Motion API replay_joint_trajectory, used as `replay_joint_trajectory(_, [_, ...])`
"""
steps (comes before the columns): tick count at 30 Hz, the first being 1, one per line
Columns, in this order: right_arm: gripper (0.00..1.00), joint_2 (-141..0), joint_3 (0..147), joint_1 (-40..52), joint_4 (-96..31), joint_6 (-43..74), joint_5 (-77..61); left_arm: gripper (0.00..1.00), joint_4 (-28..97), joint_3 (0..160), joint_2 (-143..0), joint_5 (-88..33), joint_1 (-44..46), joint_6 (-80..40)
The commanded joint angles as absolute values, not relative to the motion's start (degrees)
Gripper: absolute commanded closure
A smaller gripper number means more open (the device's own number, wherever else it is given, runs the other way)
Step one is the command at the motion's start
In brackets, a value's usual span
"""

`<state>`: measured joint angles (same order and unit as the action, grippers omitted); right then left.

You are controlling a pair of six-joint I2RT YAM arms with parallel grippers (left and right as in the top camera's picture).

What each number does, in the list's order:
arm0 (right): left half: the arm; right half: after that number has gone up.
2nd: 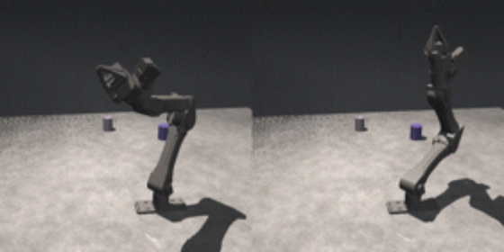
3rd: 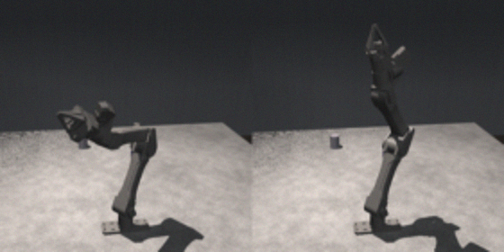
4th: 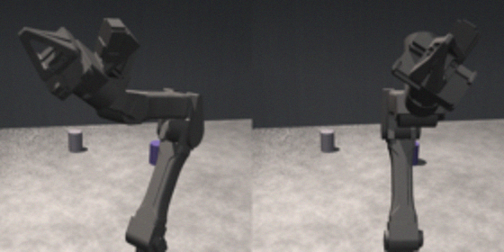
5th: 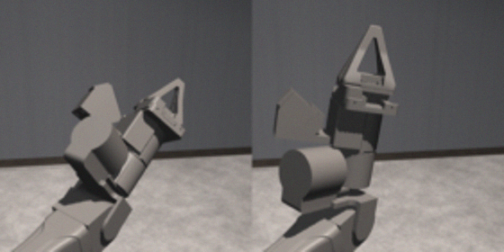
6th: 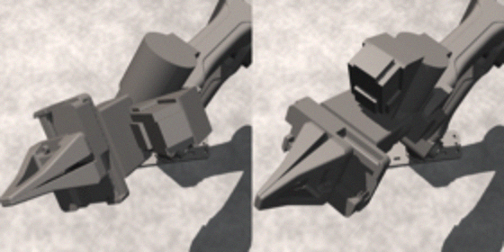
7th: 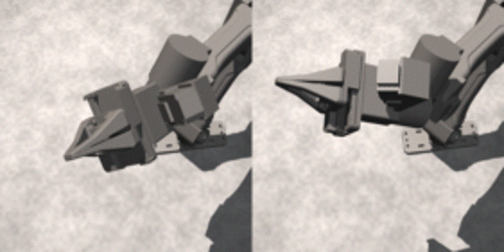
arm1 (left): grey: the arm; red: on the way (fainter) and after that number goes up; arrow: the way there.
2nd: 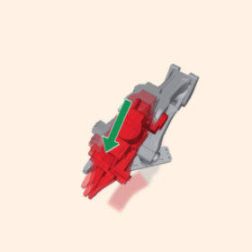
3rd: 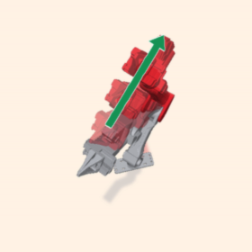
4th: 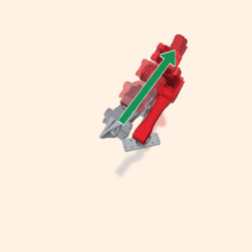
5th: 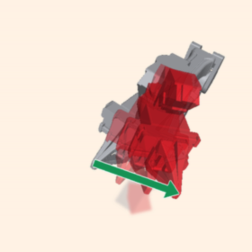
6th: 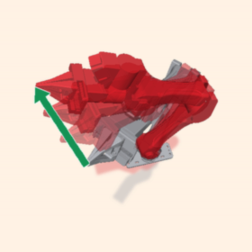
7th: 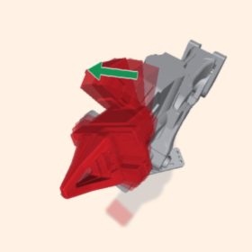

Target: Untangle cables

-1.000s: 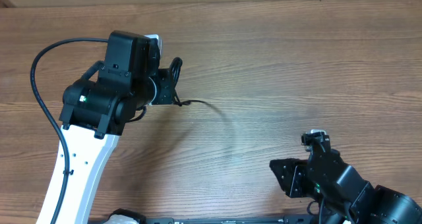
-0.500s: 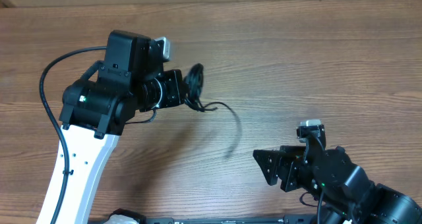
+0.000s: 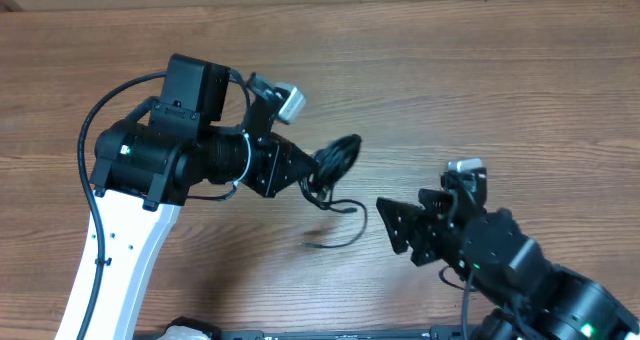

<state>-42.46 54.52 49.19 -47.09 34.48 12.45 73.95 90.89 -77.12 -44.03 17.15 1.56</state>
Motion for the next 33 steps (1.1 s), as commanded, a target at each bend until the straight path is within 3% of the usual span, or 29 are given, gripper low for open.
replay_joint_trajectory(1, [0.25, -45.2, 54.4, 49.1, -45.4, 34.0, 15.4, 0.96, 73.6, 91.6, -76.5, -54.4, 16.9, 7.8])
replay_joint_trajectory(10, [0.27, -51.3, 54.4, 49.1, -36.5, 34.0, 15.4, 0.96, 75.4, 91.6, -76.5, -56.6, 16.9, 7.8])
replay_joint_trajectory(14, [0.33, -53.9, 54.4, 49.1, -32.5, 34.0, 15.4, 0.96, 77.7, 91.6, -76.5, -57.2, 16.9, 9.9])
replay_joint_trajectory(16, [0.42, -55.2, 54.4, 49.1, -31.2, 34.0, 15.4, 0.96, 79.2, 91.6, -76.5, -58.7, 16.9, 12.2])
replay_joint_trajectory(17, [0.52, -55.8, 54.4, 49.1, -30.9, 34.0, 15.4, 0.96, 79.7, 91.6, -76.5, -59.2, 16.9, 12.9])
replay_joint_trajectory(20, [0.96, -56.9, 54.4, 49.0, -30.8, 34.0, 15.9, 0.96, 80.0, 91.6, -76.5, -58.8, 16.9, 13.1])
replay_joint_trajectory(25, [0.96, -55.2, 54.5, 47.4, -32.7, 34.0, 19.6, 0.96, 80.3, 91.6, -76.5, -43.2, 16.9, 10.7])
replay_joint_trajectory(33, [0.96, -45.2, 54.5, 42.2, -36.5, 34.2, 20.9, 0.96, 80.9, 91.6, -76.5, -10.8, 16.9, -10.9])
